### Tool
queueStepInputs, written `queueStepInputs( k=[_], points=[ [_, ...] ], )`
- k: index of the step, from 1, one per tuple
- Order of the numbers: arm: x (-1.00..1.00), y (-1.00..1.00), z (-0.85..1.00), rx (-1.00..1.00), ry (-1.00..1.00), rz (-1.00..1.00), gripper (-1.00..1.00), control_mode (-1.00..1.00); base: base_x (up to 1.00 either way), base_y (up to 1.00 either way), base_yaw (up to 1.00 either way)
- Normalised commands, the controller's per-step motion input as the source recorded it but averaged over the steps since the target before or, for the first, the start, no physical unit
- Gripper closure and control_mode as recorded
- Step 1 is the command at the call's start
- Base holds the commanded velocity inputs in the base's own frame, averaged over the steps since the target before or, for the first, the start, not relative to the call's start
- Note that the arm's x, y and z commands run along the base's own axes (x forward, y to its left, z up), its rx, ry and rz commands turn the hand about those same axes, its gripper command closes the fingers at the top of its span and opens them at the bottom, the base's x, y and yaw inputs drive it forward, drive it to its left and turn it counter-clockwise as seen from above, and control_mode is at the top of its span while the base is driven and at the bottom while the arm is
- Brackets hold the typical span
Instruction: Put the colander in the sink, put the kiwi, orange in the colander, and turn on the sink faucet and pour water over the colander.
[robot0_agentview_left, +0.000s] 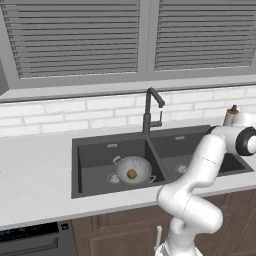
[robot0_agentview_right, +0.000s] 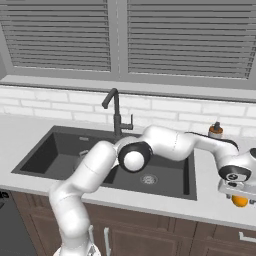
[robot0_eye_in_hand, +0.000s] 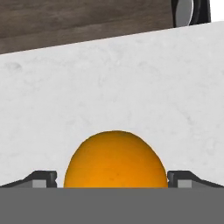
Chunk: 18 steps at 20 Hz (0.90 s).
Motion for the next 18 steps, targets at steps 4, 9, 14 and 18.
queueStepInputs(
  k=[4, 9, 14, 18],
  points=[
    [-0.06, 0.00, -0.29, 0.00, 0.00, 0.00, -1.00, -1.00, 0.00, 0.00, 0.00],
    [0.06, 0.04, -0.50, -0.01, 0.05, 0.00, 1.00, -1.00, 0.00, 0.00, 0.00],
    [0.02, 0.00, -0.56, 0.00, 0.01, 0.01, 1.00, -1.00, 0.00, 0.00, 0.00],
    [-0.36, 0.11, -0.20, 0.08, -0.12, 0.20, 1.00, -1.00, 0.00, 0.00, 0.00]
  ],
)
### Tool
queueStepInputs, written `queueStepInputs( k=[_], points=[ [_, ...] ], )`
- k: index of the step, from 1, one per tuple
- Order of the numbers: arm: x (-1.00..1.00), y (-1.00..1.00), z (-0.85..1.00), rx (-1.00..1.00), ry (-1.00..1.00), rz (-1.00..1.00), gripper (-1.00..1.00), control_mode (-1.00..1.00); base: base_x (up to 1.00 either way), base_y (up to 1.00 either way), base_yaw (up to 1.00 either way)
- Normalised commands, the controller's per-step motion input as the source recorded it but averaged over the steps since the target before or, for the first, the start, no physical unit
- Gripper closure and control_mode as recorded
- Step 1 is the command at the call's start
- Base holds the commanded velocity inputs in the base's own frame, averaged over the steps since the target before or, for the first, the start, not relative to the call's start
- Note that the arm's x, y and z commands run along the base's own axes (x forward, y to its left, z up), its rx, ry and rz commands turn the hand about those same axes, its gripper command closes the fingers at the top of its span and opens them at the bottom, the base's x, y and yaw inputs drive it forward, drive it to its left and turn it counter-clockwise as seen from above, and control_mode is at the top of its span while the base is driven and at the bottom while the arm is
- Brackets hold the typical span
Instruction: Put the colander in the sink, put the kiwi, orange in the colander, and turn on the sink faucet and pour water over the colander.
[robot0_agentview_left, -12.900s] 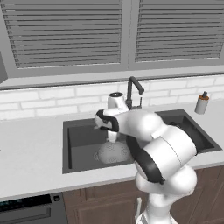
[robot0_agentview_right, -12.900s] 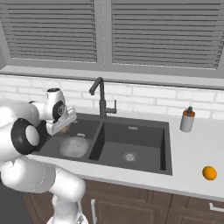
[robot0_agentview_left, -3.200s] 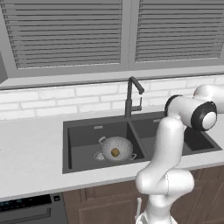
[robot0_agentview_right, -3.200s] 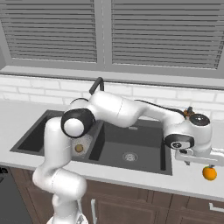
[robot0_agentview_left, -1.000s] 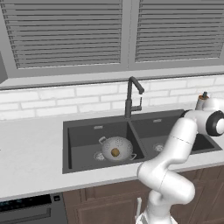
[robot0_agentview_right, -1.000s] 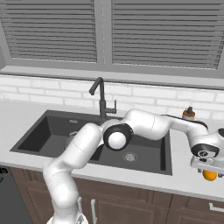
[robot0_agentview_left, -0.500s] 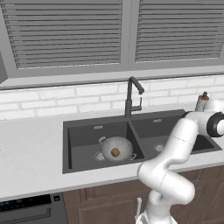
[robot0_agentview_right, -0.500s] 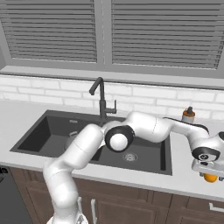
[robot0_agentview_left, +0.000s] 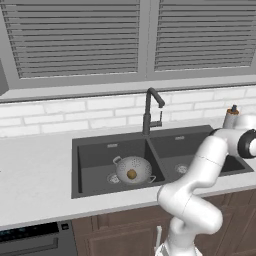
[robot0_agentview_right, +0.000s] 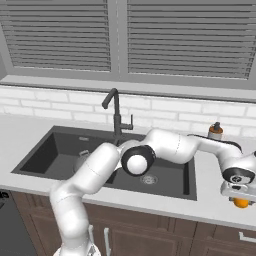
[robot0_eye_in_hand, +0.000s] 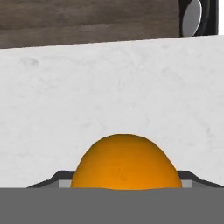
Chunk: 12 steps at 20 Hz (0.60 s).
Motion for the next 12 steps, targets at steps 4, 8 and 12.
queueStepInputs(
  k=[4, 8, 12],
  points=[
    [-0.38, 0.68, 0.24, -0.02, -0.28, 0.48, 1.00, -1.00, 0.00, 0.00, 0.00],
    [-0.05, 0.99, 0.51, -0.13, -0.26, 0.51, 1.00, -1.00, 0.00, 0.00, 0.00],
    [-0.20, 1.00, 0.53, -0.25, -0.19, 0.48, 1.00, -1.00, 0.00, 0.00, 0.00]
  ],
)
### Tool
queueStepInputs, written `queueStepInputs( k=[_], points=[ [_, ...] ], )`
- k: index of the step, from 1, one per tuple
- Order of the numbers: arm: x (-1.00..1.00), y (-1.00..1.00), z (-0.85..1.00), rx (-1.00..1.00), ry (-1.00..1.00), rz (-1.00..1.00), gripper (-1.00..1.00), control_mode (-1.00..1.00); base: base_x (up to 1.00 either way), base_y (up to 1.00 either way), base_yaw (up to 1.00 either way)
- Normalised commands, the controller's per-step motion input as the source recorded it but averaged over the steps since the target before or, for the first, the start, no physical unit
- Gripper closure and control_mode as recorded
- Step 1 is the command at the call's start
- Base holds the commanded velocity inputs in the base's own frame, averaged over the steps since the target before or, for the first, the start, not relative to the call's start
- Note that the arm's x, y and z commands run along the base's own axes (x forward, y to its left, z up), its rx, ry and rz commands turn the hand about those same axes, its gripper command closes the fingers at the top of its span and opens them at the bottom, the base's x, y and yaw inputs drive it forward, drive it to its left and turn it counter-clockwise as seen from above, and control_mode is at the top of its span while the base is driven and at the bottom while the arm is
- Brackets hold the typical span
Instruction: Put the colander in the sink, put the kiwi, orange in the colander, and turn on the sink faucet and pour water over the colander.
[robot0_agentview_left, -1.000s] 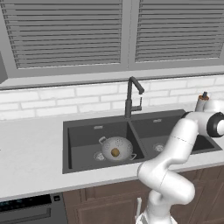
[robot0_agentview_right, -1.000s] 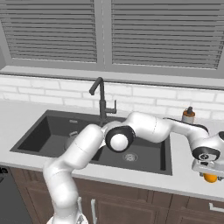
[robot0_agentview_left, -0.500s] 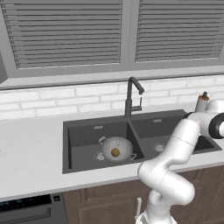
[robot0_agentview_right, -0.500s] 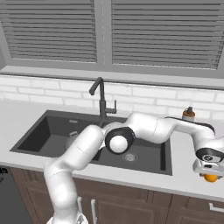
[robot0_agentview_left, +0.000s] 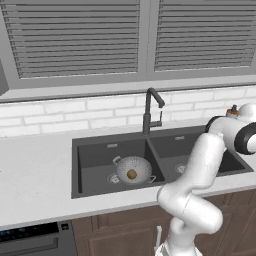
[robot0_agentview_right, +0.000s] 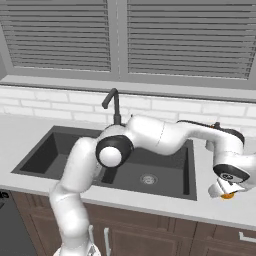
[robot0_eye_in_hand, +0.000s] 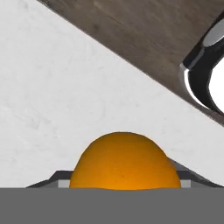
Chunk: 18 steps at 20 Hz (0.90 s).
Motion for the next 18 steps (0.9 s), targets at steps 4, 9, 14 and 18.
queueStepInputs(
  k=[4, 9, 14, 18],
  points=[
    [-0.26, 1.00, 0.37, -0.37, -0.13, 0.48, 1.00, -1.00, 0.00, 0.00, 0.00],
    [-0.31, 1.00, 0.33, -0.41, -0.12, 0.50, 1.00, -1.00, 0.00, 0.00, 0.00],
    [-0.30, 1.00, 0.26, -0.43, -0.11, 0.51, 1.00, -1.00, 0.00, 0.00, 0.00],
    [-0.31, 1.00, 0.29, -0.47, 0.00, 0.55, 1.00, -1.00, 0.00, 0.00, 0.00]
  ],
)
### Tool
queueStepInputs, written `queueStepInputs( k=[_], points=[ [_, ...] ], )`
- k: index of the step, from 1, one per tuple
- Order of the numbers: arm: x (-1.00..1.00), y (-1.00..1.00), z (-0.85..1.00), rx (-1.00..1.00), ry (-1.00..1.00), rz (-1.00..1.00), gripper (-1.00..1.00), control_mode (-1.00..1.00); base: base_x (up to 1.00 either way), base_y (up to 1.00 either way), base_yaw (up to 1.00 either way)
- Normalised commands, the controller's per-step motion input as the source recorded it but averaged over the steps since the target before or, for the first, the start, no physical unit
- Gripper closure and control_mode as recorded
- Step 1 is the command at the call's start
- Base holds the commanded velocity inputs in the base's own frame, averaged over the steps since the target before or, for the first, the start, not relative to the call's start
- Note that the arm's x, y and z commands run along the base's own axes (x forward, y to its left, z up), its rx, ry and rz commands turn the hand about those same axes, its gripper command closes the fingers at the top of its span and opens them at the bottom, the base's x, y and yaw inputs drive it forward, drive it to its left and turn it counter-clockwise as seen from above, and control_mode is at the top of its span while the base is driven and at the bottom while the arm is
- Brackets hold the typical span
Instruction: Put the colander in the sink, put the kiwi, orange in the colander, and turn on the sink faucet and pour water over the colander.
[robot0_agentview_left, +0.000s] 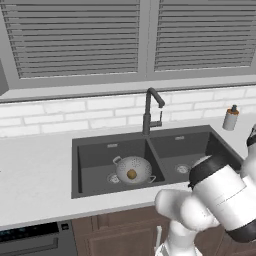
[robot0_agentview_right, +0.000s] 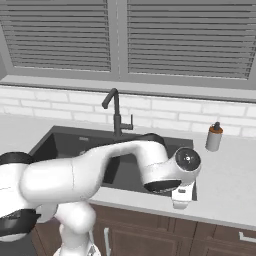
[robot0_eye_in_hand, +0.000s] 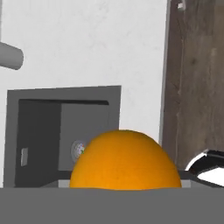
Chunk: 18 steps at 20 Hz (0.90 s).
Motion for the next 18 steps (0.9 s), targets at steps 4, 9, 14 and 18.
queueStepInputs(
  k=[4, 9, 14, 18],
  points=[
    [-0.27, 0.99, 0.39, -0.47, 0.00, 0.57, 1.00, -1.00, 0.00, 0.00, 0.00],
    [-0.22, 1.00, 0.35, -0.46, 0.03, 0.56, 1.00, -1.00, 0.00, 0.00, 0.00],
    [-0.19, 1.00, 0.23, -0.43, 0.14, 0.54, 1.00, -1.00, 0.00, 0.00, 0.00],
    [-0.04, 1.00, 0.21, -0.35, 0.24, 0.46, 1.00, -1.00, 0.00, 0.00, 0.00]
  ],
)
